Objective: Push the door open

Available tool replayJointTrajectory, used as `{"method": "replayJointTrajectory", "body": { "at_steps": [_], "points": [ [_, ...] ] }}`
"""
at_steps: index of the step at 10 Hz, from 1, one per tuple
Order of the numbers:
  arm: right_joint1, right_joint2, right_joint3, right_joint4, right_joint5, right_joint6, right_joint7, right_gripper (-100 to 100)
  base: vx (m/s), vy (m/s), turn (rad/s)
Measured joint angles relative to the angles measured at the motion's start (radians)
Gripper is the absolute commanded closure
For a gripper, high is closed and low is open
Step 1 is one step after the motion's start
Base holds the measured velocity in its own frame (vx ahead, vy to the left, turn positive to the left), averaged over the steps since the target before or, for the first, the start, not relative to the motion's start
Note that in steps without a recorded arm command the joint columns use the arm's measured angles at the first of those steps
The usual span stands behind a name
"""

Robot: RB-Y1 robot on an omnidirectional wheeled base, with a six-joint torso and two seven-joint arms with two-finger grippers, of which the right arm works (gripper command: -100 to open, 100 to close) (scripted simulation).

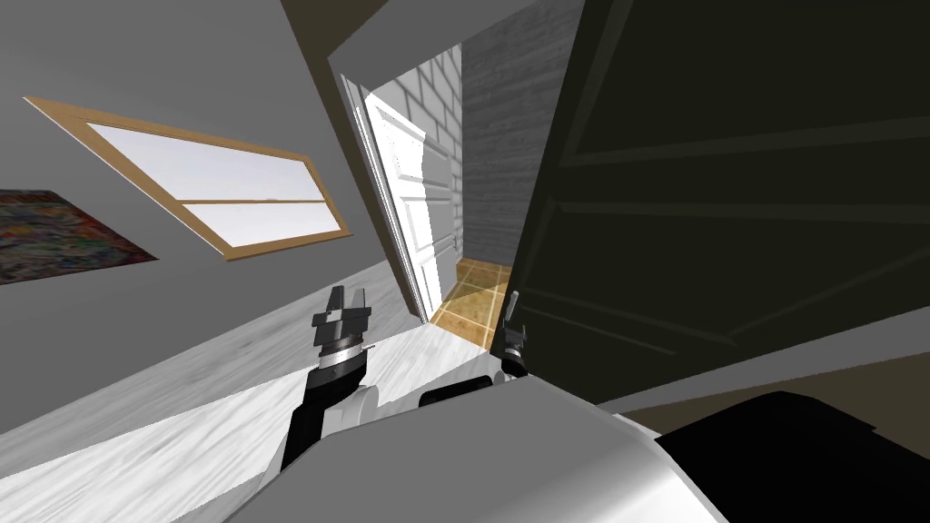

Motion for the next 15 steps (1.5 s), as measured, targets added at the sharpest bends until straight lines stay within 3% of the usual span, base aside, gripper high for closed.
{"method": "replayJointTrajectory", "body": {
  "at_steps": [3, 6, 7, 12, 15],
  "points": [
    [-0.014, -0.029, -0.006, 0.024, -0.003, -0.006, -0.012, -100, 0.153, -0.123, 0.017],
    [-0.015, -0.007, -0.013, 0.024, -0.008, -0.002, -0.018, -100, 0.148, -0.086, 0.013],
    [-0.015, -0.006, -0.013, 0.023, -0.008, -0.001, -0.018, 100, -0.010, 0.007, -0.005],
    [-0.020, -0.008, -0.013, 0.023, -0.008, 0.002, -0.019, 100, -0.006, 0.008, 0.004],
    [-0.018, -0.011, -0.020, 0.035, -0.017, 0.009, -0.018, 100, 0.149, -0.023, -0.031]
  ]
}}
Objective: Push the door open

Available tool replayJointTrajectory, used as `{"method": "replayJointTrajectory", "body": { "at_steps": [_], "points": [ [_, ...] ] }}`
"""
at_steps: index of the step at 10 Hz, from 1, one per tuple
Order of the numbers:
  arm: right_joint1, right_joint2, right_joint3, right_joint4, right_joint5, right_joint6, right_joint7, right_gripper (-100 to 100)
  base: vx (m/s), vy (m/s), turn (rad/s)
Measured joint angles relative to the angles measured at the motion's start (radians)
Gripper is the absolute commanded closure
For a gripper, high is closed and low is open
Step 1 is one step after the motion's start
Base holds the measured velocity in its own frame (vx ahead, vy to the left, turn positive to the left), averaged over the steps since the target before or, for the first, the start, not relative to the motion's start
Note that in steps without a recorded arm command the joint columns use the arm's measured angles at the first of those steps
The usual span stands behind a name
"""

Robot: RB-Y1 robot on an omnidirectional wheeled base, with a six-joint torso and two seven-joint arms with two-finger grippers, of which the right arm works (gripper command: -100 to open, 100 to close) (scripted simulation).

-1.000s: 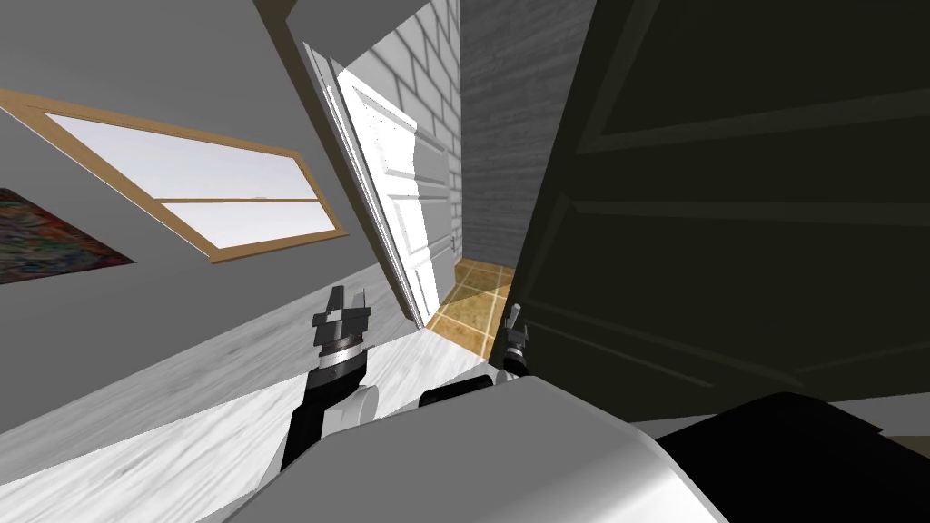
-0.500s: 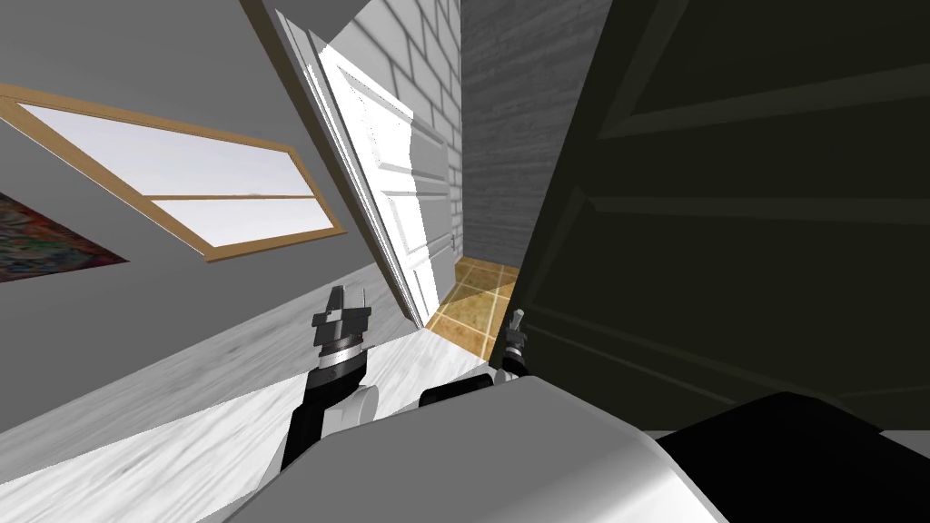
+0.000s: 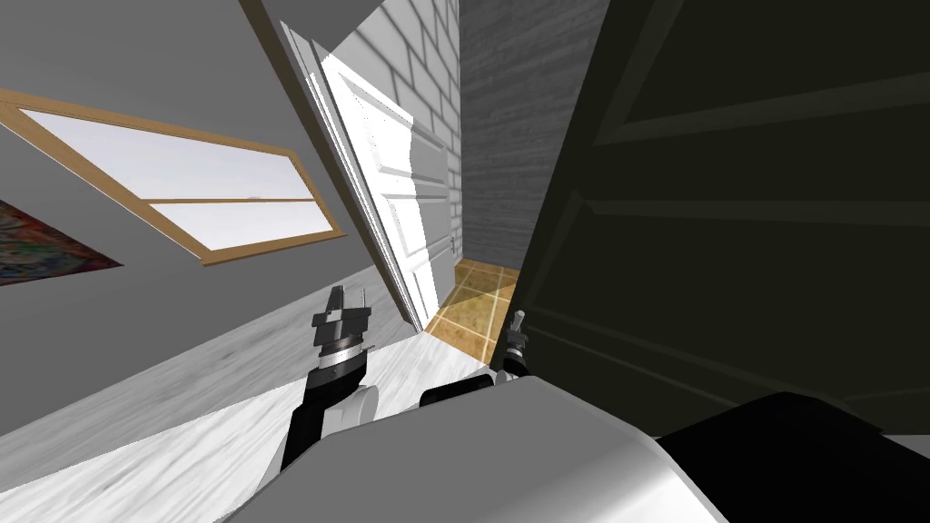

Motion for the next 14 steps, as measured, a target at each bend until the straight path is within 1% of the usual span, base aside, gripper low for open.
{"method": "replayJointTrajectory", "body": {
  "at_steps": [1, 2, 3, 5, 6, 7, 8, 9, 10, 11, 12, 13, 14],
  "points": [
    [-0.004, -0.004, -0.004, 0.010, -0.003, -0.004, -0.003, 100, 0.176, -0.055, -0.026],
    [-0.001, -0.009, -0.010, 0.006, -0.007, -0.004, -0.004, 100, 0.203, -0.064, -0.058],
    [-0.005, -0.009, -0.019, 0.003, -0.013, -0.004, 0.002, 100, 0.214, -0.045, -0.045],
    [0.004, -0.015, -0.040, -0.024, -0.028, 0.004, 0.019, 100, 0.198, -0.056, -0.067],
    [-0.012, -0.015, -0.050, 0.000, -0.033, -0.010, 0.017, 100, 0.202, -0.077, -0.056],
    [-0.012, -0.014, -0.057, 0.007, -0.038, -0.022, 0.015, 100, 0.227, -0.064, -0.030],
    [0.010, -0.019, -0.070, -0.033, -0.052, -0.002, 0.026, 100, 0.208, -0.072, -0.092],
    [0.006, -0.023, -0.084, -0.035, -0.062, 0.005, 0.029, 100, 0.144, -0.056, -0.042],
    [0.003, -0.025, -0.090, -0.032, -0.064, -0.003, 0.028, 100, 0.163, -0.084, -0.087],
    [0.006, -0.018, -0.100, -0.037, -0.072, -0.006, 0.034, 100, 0.171, -0.058, -0.060],
    [0.010, -0.015, -0.111, -0.042, -0.079, -0.007, 0.040, 100, 0.098, -0.028, -0.012],
    [-0.009, -0.023, -0.117, -0.014, -0.081, -0.019, 0.029, 100, 0.091, -0.030, -0.034],
    [-0.018, -0.018, -0.124, 0.000, -0.085, -0.031, 0.026, 100, 0.112, -0.028, -0.025]
  ]
}}
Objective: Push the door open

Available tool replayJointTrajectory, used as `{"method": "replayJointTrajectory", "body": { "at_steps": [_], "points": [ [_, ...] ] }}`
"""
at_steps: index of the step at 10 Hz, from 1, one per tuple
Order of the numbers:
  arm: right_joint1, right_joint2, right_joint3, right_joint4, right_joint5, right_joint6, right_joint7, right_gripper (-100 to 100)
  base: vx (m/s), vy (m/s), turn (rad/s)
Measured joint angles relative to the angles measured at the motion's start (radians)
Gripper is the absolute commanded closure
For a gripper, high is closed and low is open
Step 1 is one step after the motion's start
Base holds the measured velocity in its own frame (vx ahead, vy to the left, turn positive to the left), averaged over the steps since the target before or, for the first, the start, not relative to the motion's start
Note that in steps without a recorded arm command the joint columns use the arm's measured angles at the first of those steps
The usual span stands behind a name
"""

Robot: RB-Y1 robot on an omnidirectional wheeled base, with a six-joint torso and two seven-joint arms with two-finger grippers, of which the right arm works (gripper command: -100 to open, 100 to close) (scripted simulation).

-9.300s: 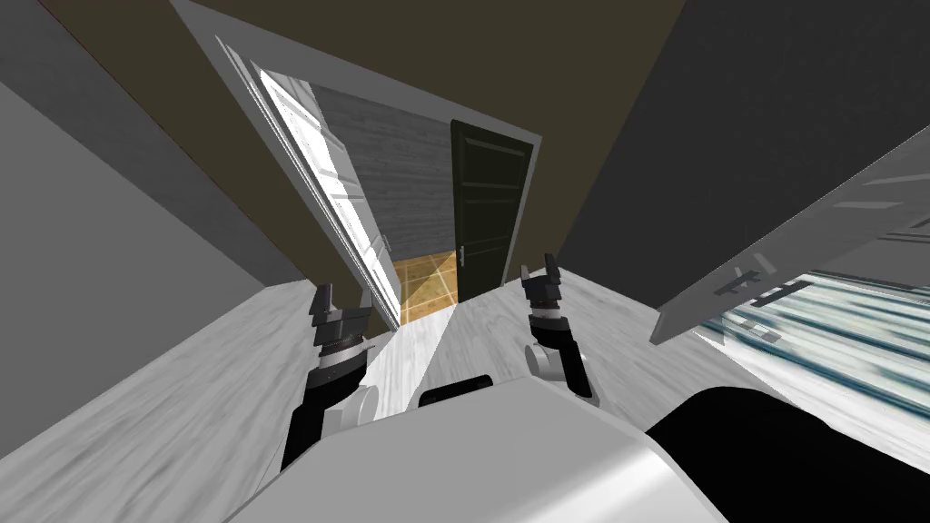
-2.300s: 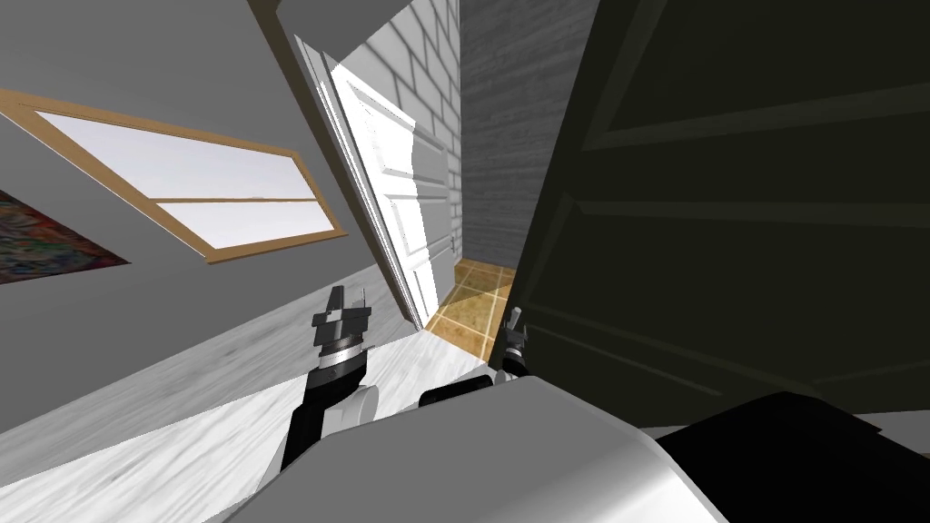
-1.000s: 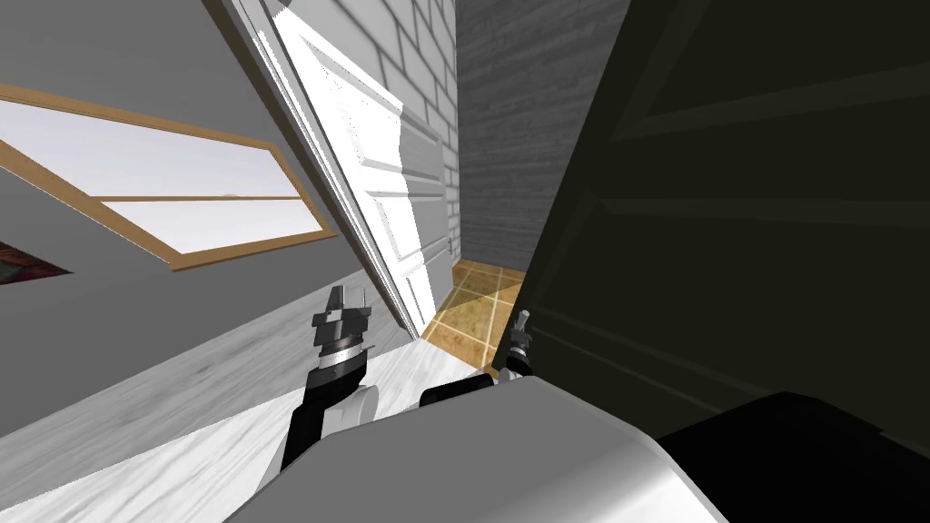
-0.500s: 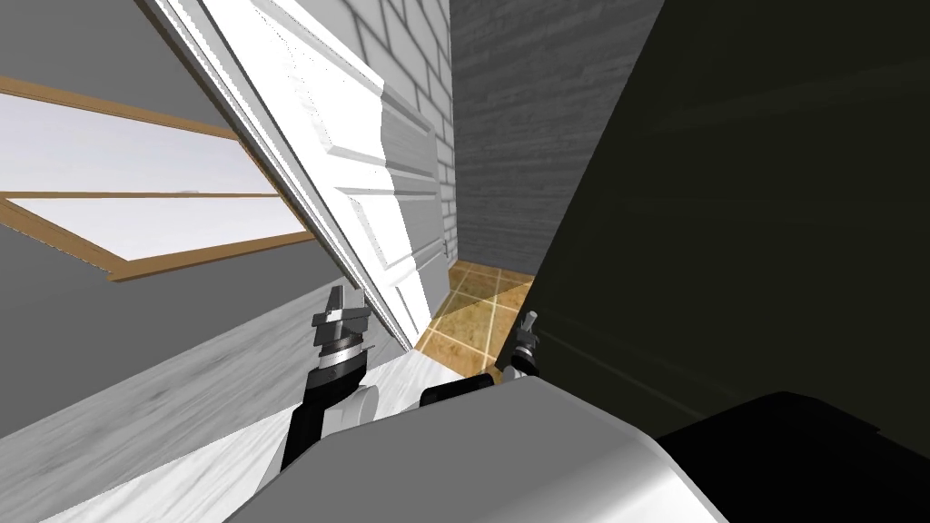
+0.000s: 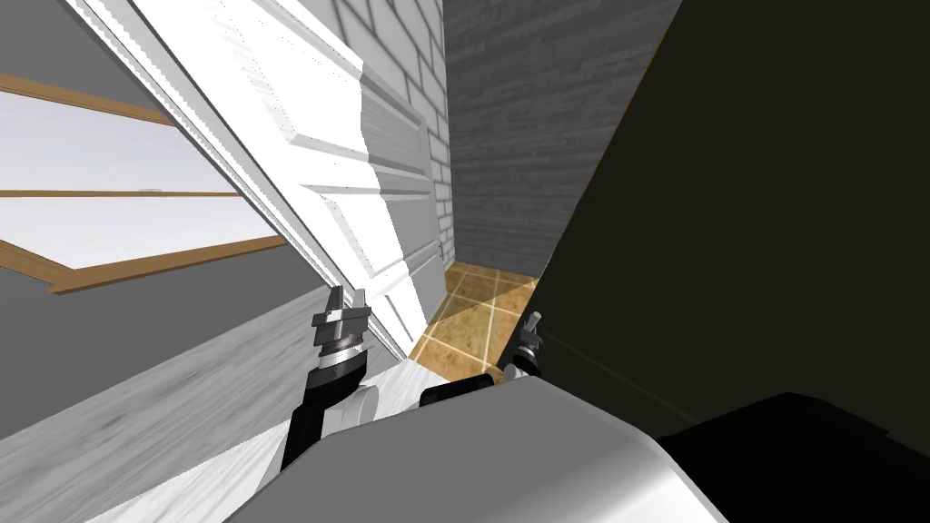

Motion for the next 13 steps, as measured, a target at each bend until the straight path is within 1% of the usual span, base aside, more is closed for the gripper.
{"method": "replayJointTrajectory", "body": {
  "at_steps": [1, 2, 3, 4, 5, 6, 7, 8, 10, 11, 13],
  "points": [
    [0.008, 0.002, -0.007, -0.008, -0.007, 0.002, 0.003, 100, 0.135, -0.056, -0.084],
    [0.008, 0.003, -0.019, -0.009, -0.017, 0.008, 0.006, 100, 0.157, -0.060, -0.075],
    [0.021, 0.005, -0.028, -0.024, -0.023, 0.012, 0.010, 100, 0.186, -0.046, -0.080],
    [0.016, 0.009, -0.039, -0.017, -0.029, 0.006, 0.012, 100, 0.192, -0.052, -0.058],
    [0.017, 0.012, -0.050, -0.019, -0.037, 0.003, 0.013, 100, 0.183, -0.062, -0.065],
    [0.020, 0.021, -0.061, -0.027, -0.044, 0.000, 0.019, 100, 0.200, -0.065, -0.047],
    [0.013, 0.027, -0.071, -0.019, -0.051, -0.005, 0.022, 100, 0.220, -0.042, -0.073],
    [-0.001, 0.028, -0.081, 0.001, -0.056, -0.015, 0.017, 100, 0.207, -0.021, -0.077],
    [0.008, 0.034, -0.103, -0.003, -0.069, -0.022, 0.016, 100, 0.197, -0.026, -0.062],
    [0.008, 0.037, -0.114, -0.001, -0.075, -0.025, 0.020, 100, 0.088, -0.006, -0.033],
    [0.013, 0.032, -0.120, -0.005, -0.083, -0.024, 0.021, 100, 0.130, -0.080, -0.040]
  ]
}}
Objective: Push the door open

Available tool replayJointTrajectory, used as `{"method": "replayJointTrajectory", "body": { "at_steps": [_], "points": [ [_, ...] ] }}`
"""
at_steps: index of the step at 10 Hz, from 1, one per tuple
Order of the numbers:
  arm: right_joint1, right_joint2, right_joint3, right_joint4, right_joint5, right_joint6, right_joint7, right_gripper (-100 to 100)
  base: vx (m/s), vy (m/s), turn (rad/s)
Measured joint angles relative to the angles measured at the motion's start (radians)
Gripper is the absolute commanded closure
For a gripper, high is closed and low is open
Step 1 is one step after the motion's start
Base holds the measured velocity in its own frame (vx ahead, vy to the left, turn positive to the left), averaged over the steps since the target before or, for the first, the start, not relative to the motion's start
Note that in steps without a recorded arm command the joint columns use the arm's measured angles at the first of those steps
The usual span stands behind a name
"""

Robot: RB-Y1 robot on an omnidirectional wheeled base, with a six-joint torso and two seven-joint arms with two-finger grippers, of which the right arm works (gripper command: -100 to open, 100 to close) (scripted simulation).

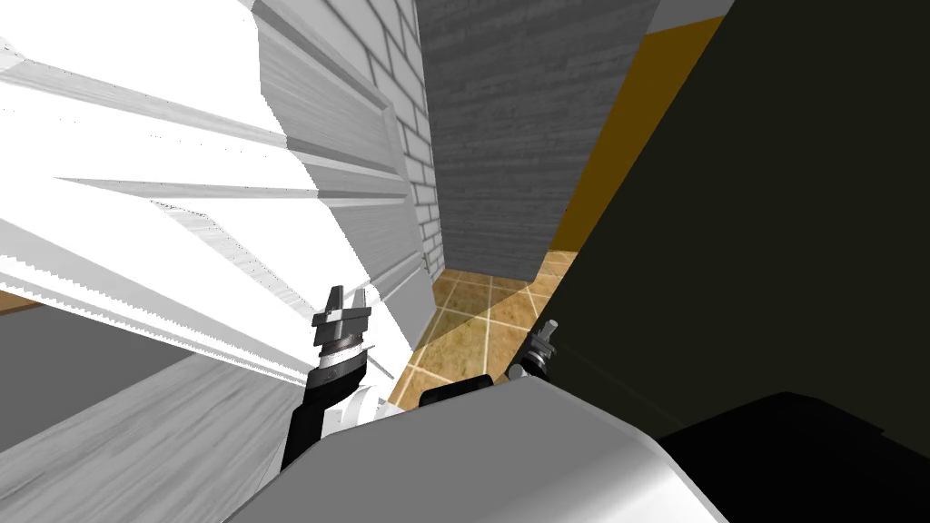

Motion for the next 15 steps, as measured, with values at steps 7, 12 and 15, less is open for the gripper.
{"method": "replayJointTrajectory", "body": {
  "at_steps": [7, 12, 15],
  "points": [
    [-0.003, -0.047, -0.062, 0.017, -0.055, -0.017, 0.008, 100, 0.195, -0.142, -0.051],
    [0.030, -0.045, -0.118, -0.028, -0.105, -0.024, 0.031, 100, 0.184, -0.138, -0.066],
    [0.037, -0.034, -0.157, -0.032, -0.138, -0.032, 0.044, 100, 0.212, -0.138, -0.086]
  ]
}}
